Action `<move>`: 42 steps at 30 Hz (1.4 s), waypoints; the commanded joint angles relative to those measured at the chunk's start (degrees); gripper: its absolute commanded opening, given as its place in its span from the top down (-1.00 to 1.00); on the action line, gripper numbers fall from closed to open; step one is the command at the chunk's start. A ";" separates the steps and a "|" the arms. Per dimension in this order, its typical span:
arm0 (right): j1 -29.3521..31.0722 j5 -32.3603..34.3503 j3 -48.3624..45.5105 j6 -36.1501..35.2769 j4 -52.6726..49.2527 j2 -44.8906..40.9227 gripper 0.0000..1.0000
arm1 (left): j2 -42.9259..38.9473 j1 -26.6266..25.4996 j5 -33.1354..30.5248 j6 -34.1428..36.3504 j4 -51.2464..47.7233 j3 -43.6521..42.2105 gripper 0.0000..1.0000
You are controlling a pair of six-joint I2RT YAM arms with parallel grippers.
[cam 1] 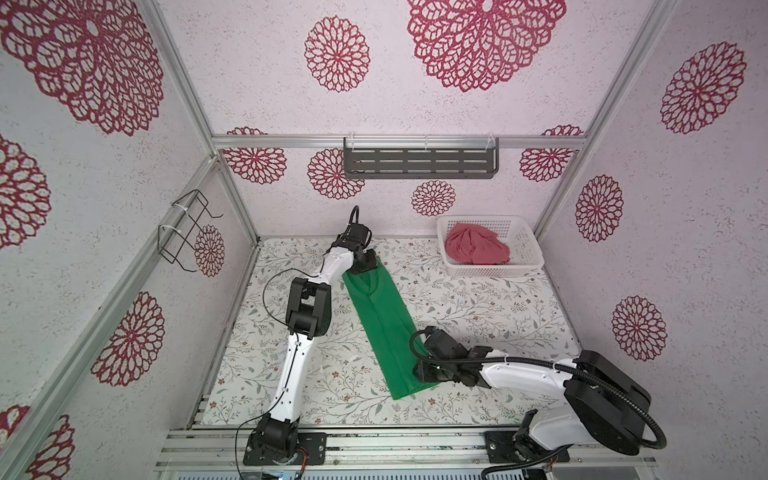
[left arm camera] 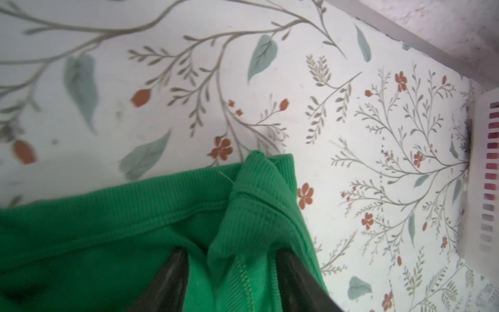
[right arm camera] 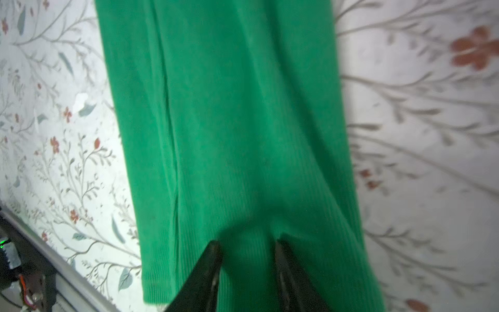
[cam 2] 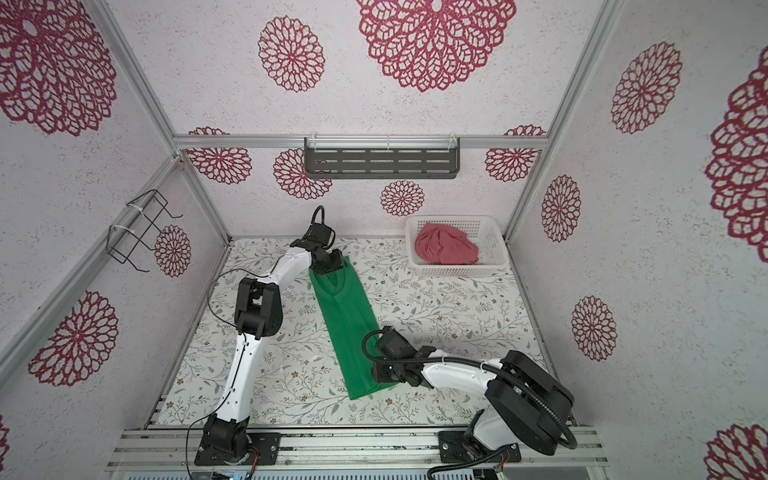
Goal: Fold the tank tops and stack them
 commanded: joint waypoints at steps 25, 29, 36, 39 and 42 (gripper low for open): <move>-5.24 -1.06 5.01 -1.04 -3.47 2.06 0.45 | -12.12 -0.19 3.01 2.77 5.58 -22.63 -0.15; -2.43 -2.38 3.48 1.99 -1.26 3.28 0.47 | -7.50 -0.97 5.18 0.74 6.40 -19.98 -0.12; 3.94 -2.62 5.84 4.93 -2.18 3.71 0.25 | -1.45 -2.20 6.03 1.86 4.17 -9.96 -0.19; 2.56 0.88 8.23 2.63 -6.03 1.91 0.00 | -4.42 -2.32 5.02 4.41 2.79 -9.22 -0.34; -0.38 2.10 8.82 0.57 -8.44 -0.57 -0.14 | -11.10 -2.43 2.86 7.72 2.22 -12.27 -0.56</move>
